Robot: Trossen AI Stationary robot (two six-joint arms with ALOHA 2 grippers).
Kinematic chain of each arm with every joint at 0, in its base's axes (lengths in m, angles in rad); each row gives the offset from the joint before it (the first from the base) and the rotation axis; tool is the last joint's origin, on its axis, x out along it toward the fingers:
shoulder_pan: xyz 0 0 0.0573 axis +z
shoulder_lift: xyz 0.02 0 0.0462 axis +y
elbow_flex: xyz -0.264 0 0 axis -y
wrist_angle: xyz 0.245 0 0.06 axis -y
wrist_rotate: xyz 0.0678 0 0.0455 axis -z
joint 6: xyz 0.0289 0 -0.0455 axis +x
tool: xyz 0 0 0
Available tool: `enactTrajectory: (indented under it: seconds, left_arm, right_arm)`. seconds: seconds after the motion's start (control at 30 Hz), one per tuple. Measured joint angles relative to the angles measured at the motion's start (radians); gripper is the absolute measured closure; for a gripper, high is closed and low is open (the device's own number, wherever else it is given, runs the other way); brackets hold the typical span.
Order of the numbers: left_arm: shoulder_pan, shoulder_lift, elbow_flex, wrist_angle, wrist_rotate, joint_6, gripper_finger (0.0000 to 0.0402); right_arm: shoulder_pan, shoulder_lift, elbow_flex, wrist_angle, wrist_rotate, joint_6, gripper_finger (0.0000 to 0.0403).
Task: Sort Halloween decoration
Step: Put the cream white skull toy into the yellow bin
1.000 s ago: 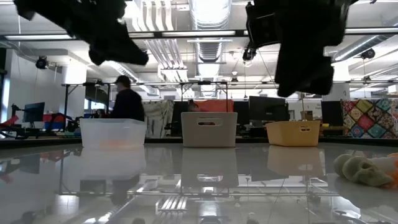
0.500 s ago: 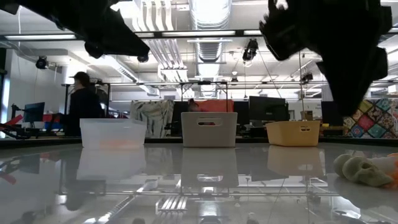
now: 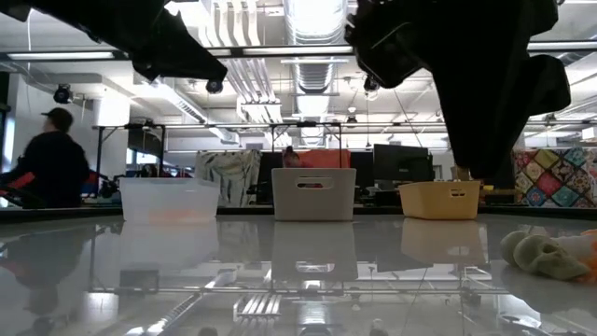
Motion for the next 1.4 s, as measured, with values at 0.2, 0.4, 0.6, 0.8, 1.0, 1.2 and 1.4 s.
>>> enactTrajectory:
  seconds: [0.2, 0.4, 0.6, 0.8, 1.0, 1.2, 1.4]
  left_arm:
    - [0.001, 0.002, 0.0, 0.027, -0.001, 0.067, 0.0326]
    - [0.001, 0.002, 0.0, 0.066, -0.001, 0.122, 0.0326]
    - [0.001, 0.002, 0.0, 0.075, -0.001, 0.137, 0.0326]
    - [0.001, 0.002, 0.0, 0.075, -0.001, 0.129, 0.0326]
    - [0.001, 0.002, 0.0, 0.074, 0.0, 0.099, 0.0326]
    - [0.001, 0.002, 0.0, 0.074, 0.0, 0.072, 0.0326]
    - [0.001, 0.002, 0.0, 0.074, 0.001, 0.063, 0.0326]
  right_arm:
    - [0.016, 0.076, 0.074, -0.004, -0.002, 0.01, 0.0319]
    - [0.021, 0.131, 0.101, -0.096, -0.006, 0.058, 0.029]
    - [0.021, 0.131, 0.101, -0.139, 0.005, 0.087, 0.027]
    - [0.025, 0.131, 0.097, -0.122, 0.016, 0.088, 0.0268]
    - [0.036, 0.131, 0.086, -0.108, 0.031, 0.094, 0.0268]
    - [0.043, 0.131, 0.067, -0.097, 0.058, 0.086, 0.0271]
    - [0.043, 0.131, 0.065, -0.097, 0.109, 0.066, 0.0272]
